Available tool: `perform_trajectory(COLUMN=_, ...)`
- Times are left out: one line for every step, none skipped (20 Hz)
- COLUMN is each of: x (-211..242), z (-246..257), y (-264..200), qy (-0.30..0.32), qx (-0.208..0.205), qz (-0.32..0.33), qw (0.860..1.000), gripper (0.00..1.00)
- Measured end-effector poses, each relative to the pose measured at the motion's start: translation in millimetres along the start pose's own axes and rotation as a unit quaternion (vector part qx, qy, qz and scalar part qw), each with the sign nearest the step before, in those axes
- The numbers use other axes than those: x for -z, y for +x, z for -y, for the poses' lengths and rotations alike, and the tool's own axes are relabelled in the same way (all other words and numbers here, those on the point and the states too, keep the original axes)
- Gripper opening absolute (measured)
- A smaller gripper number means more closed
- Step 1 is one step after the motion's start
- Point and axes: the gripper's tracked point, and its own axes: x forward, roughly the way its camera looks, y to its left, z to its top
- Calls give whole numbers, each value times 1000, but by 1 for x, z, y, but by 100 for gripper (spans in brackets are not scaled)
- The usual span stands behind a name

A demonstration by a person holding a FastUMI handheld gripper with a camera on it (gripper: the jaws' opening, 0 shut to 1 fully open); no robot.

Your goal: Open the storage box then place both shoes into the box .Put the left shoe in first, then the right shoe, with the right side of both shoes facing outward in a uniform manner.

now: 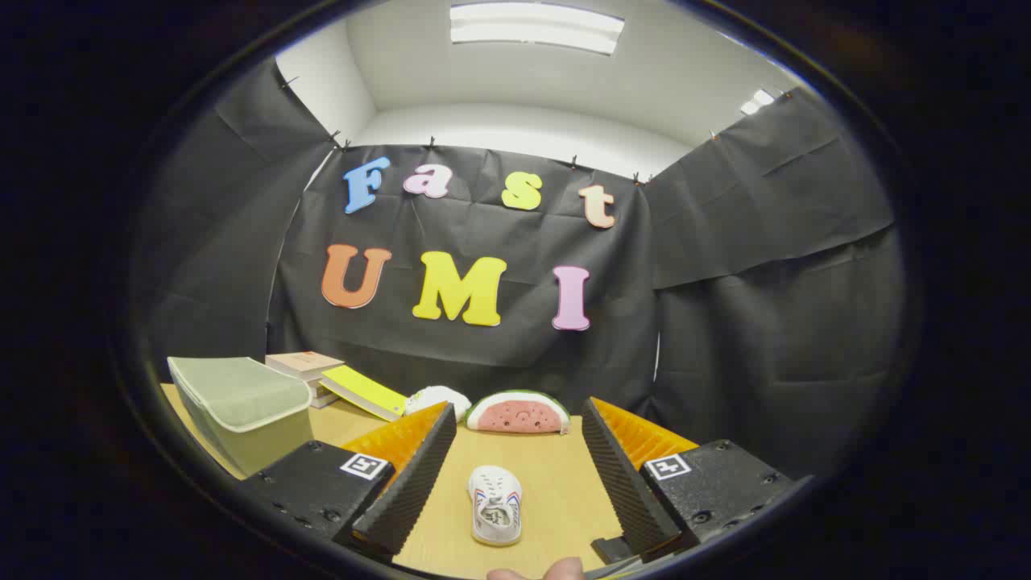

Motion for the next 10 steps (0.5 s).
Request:
perform_trajectory(x=2, z=-5, y=2, qy=4, qx=-10, qz=-4, qw=1000, gripper=100)
perform_trajectory(x=3, z=-9, y=1, qy=8, qx=-17, qz=-9, qw=1000, gripper=100)
perform_trajectory(x=4, z=-9, y=3, qy=12, qx=-21, qz=-14, qw=1000, gripper=100)
perform_trajectory(x=4, z=-10, y=3, qy=16, qx=-24, qz=-17, qw=999, gripper=100)
perform_trajectory(x=4, z=-10, y=3, qy=19, qx=-24, qz=-19, qw=999, gripper=100)
perform_trajectory(x=2, z=-10, y=3, qy=20, qx=-24, qz=-19, qw=999, gripper=100)
perform_trajectory(x=4, z=-10, y=4, qy=19, qx=-21, qz=-21, qw=999, gripper=100)
perform_trajectory(x=3, z=-10, y=3, qy=20, qx=-18, qz=-23, qw=999, gripper=100)
perform_trajectory(x=3, z=-10, y=1, qy=20, qx=-17, qz=-23, qw=999, gripper=100)
perform_trajectory(x=0, z=-12, y=0, qy=20, qx=-18, qz=-23, qw=999, gripper=100)
